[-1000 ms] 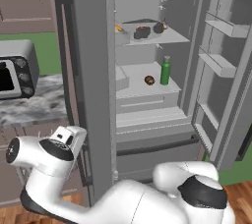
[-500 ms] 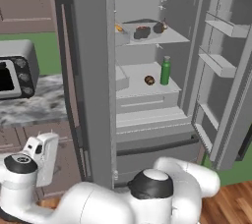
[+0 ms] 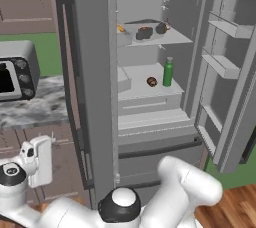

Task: Place the tupperware on the top shelf of the fridge. Make space for the tupperware among the existing items by rearranging them on the shelves if needed. Close the fridge door when finished.

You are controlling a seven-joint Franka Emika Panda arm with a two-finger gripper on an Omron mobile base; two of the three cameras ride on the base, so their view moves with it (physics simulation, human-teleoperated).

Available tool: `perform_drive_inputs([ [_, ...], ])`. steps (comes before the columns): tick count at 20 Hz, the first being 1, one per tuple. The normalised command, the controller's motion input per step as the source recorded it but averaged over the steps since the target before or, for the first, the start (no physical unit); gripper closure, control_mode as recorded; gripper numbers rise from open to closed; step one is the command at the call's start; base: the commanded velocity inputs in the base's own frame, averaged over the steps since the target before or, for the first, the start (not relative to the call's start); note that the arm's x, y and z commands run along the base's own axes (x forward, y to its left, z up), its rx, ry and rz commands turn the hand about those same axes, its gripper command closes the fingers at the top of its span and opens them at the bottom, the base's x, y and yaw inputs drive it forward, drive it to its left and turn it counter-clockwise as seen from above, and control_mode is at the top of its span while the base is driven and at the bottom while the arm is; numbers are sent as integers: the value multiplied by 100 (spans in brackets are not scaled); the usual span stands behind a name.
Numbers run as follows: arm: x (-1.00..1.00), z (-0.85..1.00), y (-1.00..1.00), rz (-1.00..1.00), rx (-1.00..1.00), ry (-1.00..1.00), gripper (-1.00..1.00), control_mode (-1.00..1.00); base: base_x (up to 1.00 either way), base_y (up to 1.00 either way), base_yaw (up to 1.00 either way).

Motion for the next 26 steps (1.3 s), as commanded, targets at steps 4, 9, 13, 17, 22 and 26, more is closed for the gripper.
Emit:
perform_drive_inputs([
  [4, 63, -5, 16, 0, -23, 15, -100, -100, 0, 0, 0],
  [9, 64, 0, 0, -3, -16, 16, -100, -100, 0, 0, 0],
  [13, 36, 0, -20, -1, -13, 18, -100, -100, 0, 0, 0],
  [17, -2, 0, -76, -5, -8, 6, -100, -100, 0, 0, 0],
  [22, 0, 1, -98, -7, -1, 1, -100, -100, 0, 0, 0],
  [26, 1, 2, -100, -1, 0, 0, -100, -100, 0, 0, 0],
])
